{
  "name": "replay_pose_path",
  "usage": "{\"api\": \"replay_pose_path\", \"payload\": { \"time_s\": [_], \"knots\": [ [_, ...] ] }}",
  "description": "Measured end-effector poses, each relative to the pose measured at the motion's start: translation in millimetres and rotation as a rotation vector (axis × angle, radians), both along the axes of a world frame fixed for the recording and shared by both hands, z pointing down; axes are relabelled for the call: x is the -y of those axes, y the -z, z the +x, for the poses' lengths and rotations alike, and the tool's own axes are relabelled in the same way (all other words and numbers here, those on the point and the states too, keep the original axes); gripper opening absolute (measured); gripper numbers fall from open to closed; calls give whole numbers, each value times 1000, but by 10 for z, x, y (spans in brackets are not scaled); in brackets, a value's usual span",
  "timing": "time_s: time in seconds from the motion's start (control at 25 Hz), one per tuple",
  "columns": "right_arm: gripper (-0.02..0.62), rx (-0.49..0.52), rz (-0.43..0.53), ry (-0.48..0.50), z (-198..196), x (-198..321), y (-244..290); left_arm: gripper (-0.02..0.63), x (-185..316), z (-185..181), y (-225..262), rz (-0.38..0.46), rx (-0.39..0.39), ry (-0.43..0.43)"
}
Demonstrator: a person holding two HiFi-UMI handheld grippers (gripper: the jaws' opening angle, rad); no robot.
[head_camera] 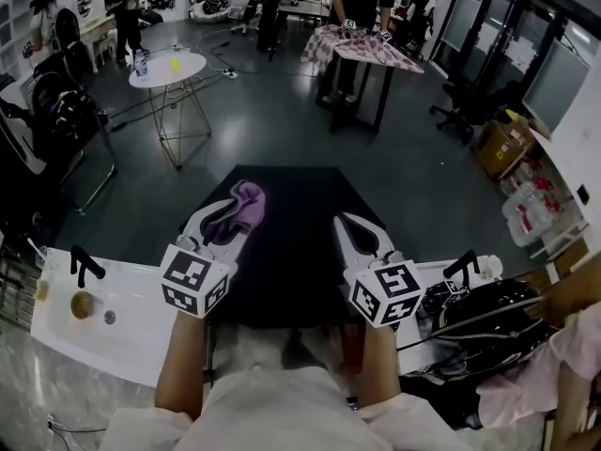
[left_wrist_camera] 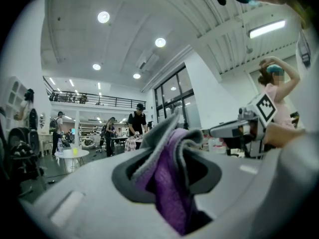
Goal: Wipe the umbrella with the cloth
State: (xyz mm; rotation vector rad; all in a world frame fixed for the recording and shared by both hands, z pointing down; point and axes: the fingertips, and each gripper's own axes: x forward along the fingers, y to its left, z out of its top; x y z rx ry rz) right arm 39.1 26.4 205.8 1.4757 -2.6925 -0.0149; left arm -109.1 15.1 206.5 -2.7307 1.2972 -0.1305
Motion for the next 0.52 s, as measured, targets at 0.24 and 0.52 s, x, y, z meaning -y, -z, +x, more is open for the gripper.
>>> {"api": "replay_pose_path", "payload": {
  "time_s": [0.24, 0.52],
  "knots": [
    [6, -1, 3, -2, 5, 33, 20, 130, 13, 4, 2, -3, 2, -2],
    [6, -8, -2, -9, -6, 55, -48, 130, 22, -16, -35, -3, 2, -5]
  ]
}}
